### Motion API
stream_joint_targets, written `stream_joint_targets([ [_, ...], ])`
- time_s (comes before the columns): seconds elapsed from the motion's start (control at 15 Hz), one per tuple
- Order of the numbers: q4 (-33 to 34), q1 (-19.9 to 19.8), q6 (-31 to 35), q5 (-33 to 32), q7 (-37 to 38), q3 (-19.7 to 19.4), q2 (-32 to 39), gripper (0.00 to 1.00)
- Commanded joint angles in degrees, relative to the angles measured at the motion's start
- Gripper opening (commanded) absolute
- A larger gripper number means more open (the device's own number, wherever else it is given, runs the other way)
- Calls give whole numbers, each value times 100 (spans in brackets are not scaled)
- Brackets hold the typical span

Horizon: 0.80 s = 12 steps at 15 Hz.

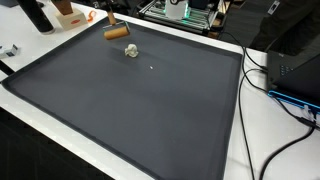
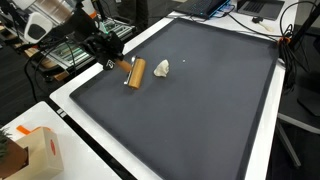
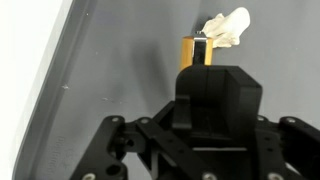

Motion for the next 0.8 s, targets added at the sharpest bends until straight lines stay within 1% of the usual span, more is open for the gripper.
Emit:
stream_joint_targets([
  [0.0, 45, 30, -219, -385, 633, 89, -225, 21],
  [0.33, 145, 144, -210, -1159, 1573, 393, -467, 21],
  [0.47, 188, 187, -203, -1637, 2075, 583, -565, 21],
  [0.73, 356, 302, -407, -2601, 2946, 1012, -705, 21],
])
